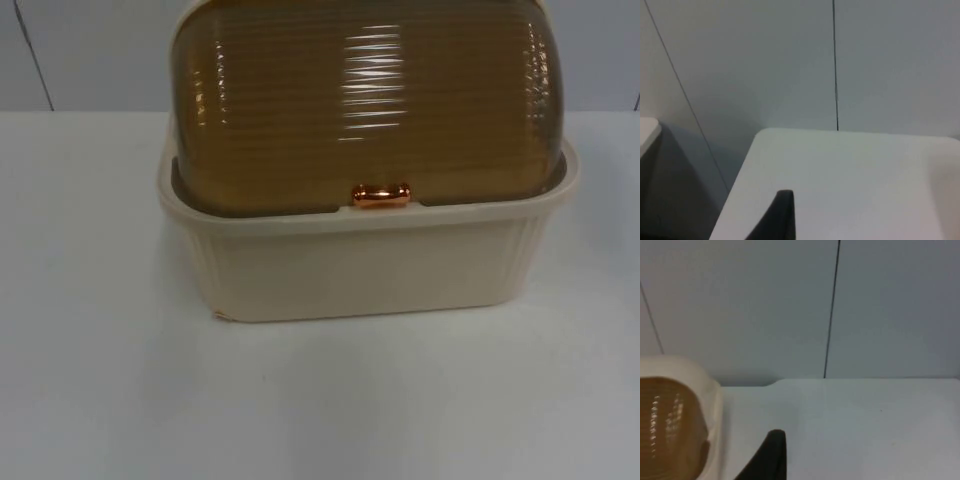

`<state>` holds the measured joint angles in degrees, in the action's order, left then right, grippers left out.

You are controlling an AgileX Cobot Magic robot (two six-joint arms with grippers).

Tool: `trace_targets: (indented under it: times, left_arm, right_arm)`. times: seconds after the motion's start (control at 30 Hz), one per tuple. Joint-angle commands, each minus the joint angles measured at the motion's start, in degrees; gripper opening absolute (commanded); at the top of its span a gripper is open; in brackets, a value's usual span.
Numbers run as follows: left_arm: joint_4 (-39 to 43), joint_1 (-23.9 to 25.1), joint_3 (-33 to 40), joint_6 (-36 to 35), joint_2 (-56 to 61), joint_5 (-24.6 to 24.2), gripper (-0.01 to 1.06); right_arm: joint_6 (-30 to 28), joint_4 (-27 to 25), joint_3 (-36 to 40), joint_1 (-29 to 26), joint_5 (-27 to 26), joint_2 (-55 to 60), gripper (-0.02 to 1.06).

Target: Open the box lid with the left hand, place the block into the box with the right hand, then close the box lid with the left hand.

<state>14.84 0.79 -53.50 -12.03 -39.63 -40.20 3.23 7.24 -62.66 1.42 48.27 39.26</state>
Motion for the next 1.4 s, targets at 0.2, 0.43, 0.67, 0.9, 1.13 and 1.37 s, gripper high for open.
trace_targets:
  times: [0.2, 0.43, 0.67, 0.9, 1.13, 1.37]
  left_arm:
    - [-0.41, -0.13, -0.49, -0.02, -4.45, 1.44, 1.05]
    - [-10.25, -3.47, -0.49, 13.74, -9.39, 0.02, 1.05]
    - [-17.17, -17.57, -0.49, 20.67, -16.96, 1.86, 1.05]
    - [-8.40, -35.62, -0.49, 20.81, -26.41, -0.04, 1.05]
    - [16.42, -52.52, -0.49, 20.15, -36.31, 2.33, 1.05]
    - [20.33, -54.81, -0.49, 19.23, -46.87, 14.61, 1.05]
  right_arm:
    - [1.53, 1.68, -1.86, 0.00, -4.35, 9.95, 1.05]
    - [1.89, 2.86, -1.86, 0.00, -5.89, 10.49, 1.05]
    - [1.89, 4.87, -1.86, 0.00, -5.89, 10.49, 1.05]
    - [1.89, 5.12, -1.86, 0.00, -6.09, 10.49, 1.05]
    - [2.35, 6.10, -1.86, 0.00, -6.09, 10.49, 1.05]
    - [2.34, 6.10, -1.86, 0.00, -5.98, 10.49, 1.05]
